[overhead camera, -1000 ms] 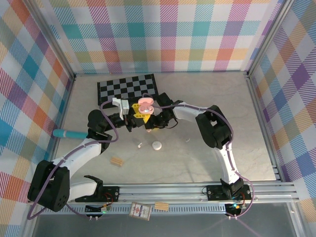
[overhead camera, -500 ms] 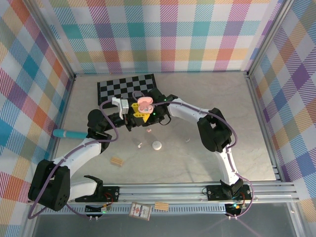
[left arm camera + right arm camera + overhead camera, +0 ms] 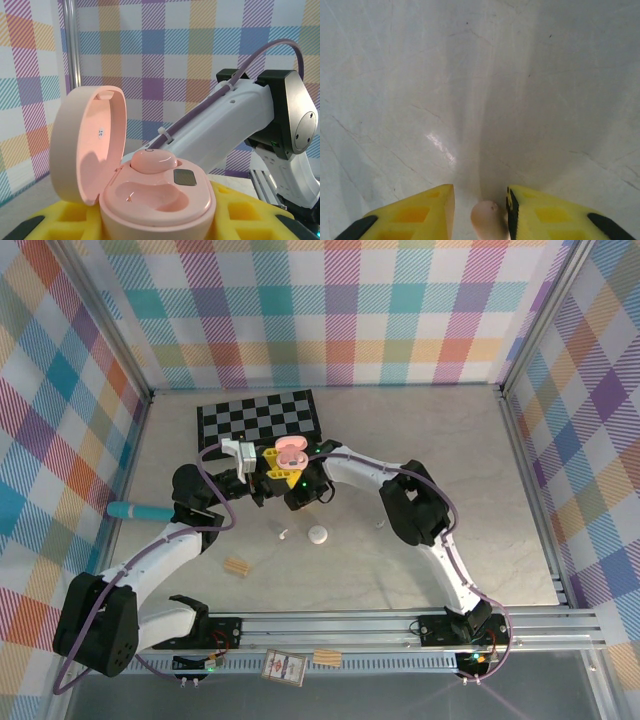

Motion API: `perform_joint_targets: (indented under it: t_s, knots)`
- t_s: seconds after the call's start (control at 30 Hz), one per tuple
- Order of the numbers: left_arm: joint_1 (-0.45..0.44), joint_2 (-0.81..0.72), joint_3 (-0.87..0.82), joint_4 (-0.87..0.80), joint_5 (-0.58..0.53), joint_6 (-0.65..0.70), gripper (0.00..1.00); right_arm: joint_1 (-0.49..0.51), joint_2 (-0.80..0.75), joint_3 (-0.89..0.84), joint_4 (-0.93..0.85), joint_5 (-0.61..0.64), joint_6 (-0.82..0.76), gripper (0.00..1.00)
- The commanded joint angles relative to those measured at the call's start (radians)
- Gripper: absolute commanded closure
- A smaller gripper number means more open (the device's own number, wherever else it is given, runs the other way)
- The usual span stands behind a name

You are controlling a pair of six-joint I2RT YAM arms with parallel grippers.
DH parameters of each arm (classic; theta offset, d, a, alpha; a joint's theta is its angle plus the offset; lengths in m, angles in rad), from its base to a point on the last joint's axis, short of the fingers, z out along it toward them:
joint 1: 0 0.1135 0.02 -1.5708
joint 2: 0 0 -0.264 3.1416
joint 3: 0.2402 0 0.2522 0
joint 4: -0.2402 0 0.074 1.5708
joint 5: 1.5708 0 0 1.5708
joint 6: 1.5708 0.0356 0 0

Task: Insert wireless bluetooth earbuds into charging case

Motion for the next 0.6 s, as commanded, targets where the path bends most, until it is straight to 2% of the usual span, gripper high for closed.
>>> perform_joint_targets:
  t_s: [0.0,0.2,0.43,0.57]
  knots:
    - [0.008,-0.020,-0.004,0.019,0.008,0.001,0.66,0.011,0.020,0.029,-0.034,0.008,-0.022,0.68]
    - [0.008,-0.018,-0.004,0.017,0.008,0.005,0.66,0.011,0.012,0.028,-0.054,0.026,-0.024,0.71]
    - [0.008,-0.008,-0.004,0.023,0.008,0.006,0.66,0.014,-0.008,0.028,-0.086,0.031,-0.047,0.68]
    - [0.008,-0.002,-0.004,0.031,0.009,0.005,0.66,0.013,0.004,0.037,-0.106,0.050,-0.043,0.75]
